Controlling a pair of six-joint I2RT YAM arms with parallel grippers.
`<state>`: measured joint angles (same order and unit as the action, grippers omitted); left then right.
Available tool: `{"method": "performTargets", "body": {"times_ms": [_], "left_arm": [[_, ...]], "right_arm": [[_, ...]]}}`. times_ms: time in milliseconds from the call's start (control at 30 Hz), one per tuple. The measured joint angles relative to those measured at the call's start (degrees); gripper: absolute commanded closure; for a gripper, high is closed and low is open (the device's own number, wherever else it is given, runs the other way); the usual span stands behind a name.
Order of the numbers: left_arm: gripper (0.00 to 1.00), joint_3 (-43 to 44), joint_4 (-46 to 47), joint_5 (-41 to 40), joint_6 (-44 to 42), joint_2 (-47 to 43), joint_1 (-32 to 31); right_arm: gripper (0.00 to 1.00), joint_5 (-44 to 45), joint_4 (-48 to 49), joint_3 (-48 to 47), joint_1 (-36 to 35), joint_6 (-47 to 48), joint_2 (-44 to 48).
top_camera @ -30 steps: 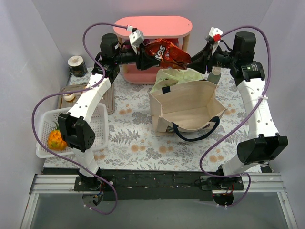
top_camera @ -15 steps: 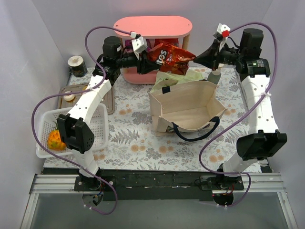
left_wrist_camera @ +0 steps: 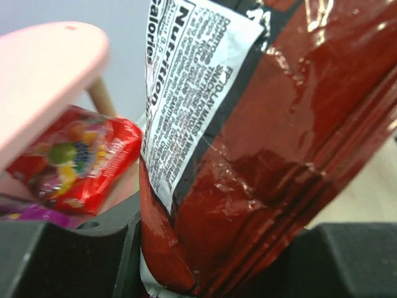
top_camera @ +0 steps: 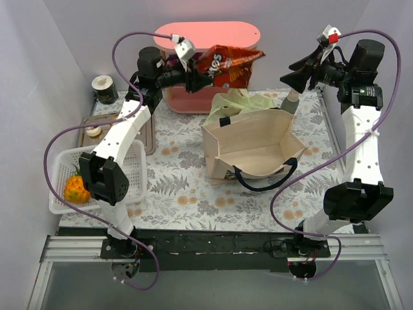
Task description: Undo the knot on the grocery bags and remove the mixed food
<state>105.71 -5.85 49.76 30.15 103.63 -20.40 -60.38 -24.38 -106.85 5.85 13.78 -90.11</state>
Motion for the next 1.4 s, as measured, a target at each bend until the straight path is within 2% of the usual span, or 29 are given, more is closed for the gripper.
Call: {"method": "performTargets", "body": {"times_ms": [33, 67, 300, 500, 733, 833, 900, 967, 1167, 1300, 1400], "left_arm": [[1.0, 1.33, 0.9, -0.79, 2.47, 0.79, 0.63], [1.0, 2.97, 1.97, -1.22, 5.2, 1.77, 1.42], [1.0, 18.53, 11.45, -1.66, 24.85, 12.63, 7.04], [1.0, 33.18, 14.84, 0.09, 31.74, 25.2, 10.08], [1.0, 37.48, 20.02, 1.73, 35.06, 33.62, 10.75], [0.88, 37.57, 21.97, 1.86, 35.52, 34.49, 10.64], [0.87, 37.75, 22.67, 1.22, 35.39, 34.6, 10.45], [0.81, 38.73, 22.91, 0.33, 35.19, 34.86, 10.38], [0.82, 41.16, 25.64, -5.42, 32.83, 34.97, 10.58], [0.87, 41.27, 27.36, -8.07, 31.17, 35.08, 11.34], [0.87, 41.35, 28.89, -8.85, 30.62, 35.67, 11.72]], "right_arm": [[0.26, 1.05, 1.55, 0.61, 0.33, -1.36, 0.22], [0.13, 1.86, 2.8, 0.83, 0.48, -2.75, 0.31], [0.13, 3.43, 6.95, 3.82, 0.42, -7.93, 3.54], [0.13, 5.01, 6.32, 5.51, 0.39, -8.15, 6.49], [0.12, 7.96, 1.46, 5.51, -0.07, -5.79, 7.26], [0.12, 9.4, -1.16, 5.49, -0.39, -4.48, 7.26], [0.12, 10.05, -2.32, 5.49, -0.52, -3.89, 7.26], [0.12, 10.71, -3.15, 5.49, -0.63, -3.3, 7.26], [0.11, 12.0, -5.09, 4.79, -1.36, -2.38, 7.08], [0.11, 13.38, -6.36, 2.8, -2.49, -1.11, 6.01], [0.1, 15.13, -8.15, 1.03, -4.02, 0.52, 5.27]]}}
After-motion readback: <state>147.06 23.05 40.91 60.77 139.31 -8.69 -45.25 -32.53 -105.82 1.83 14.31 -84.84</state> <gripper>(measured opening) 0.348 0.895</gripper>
